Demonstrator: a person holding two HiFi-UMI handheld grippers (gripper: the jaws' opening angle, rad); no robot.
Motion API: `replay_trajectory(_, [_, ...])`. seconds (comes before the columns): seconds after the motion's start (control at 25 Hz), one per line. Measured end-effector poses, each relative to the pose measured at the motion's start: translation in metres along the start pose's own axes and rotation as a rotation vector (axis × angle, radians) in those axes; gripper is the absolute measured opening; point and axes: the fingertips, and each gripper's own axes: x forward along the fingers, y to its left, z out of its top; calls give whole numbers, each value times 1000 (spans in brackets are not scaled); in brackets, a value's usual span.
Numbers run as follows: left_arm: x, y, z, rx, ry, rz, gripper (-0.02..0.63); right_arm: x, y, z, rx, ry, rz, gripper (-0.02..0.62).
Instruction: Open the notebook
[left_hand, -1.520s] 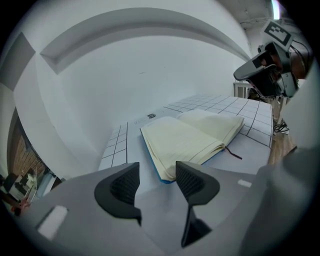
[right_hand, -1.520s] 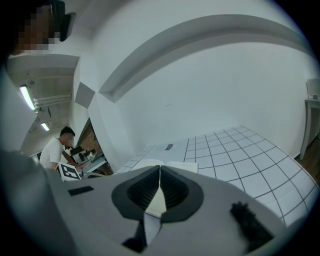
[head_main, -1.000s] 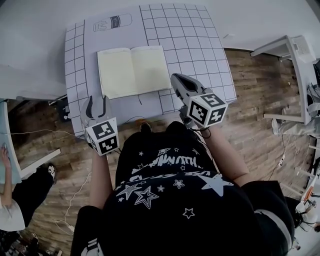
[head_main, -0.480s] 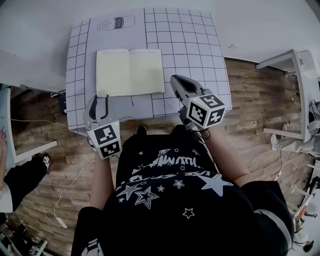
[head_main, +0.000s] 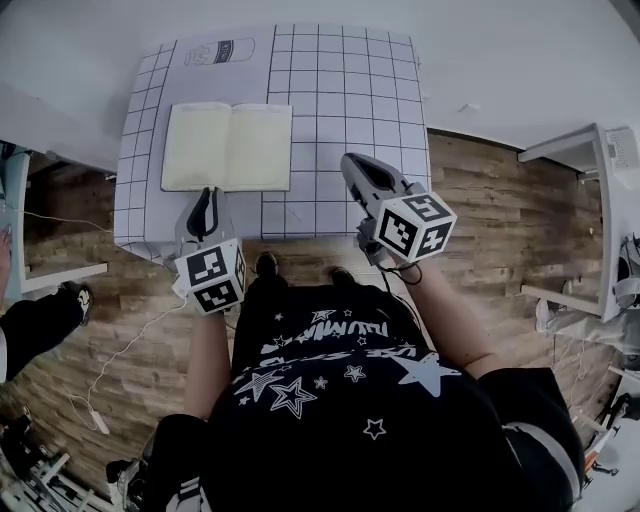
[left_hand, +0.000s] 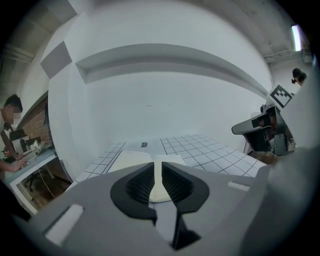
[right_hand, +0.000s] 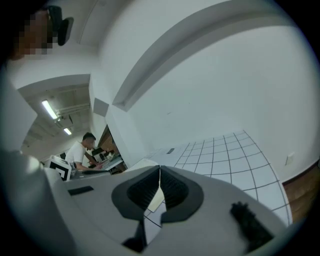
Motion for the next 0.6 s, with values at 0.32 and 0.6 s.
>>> replay_trajectory(0.32, [-33,-50,8,-5,-20,98,11,-22,0,-11,-92,63,154,15])
replay_trajectory(0.6, [-77,-87,-2,-93,-32,208,11,-42,17,-32,-174,140,334,15])
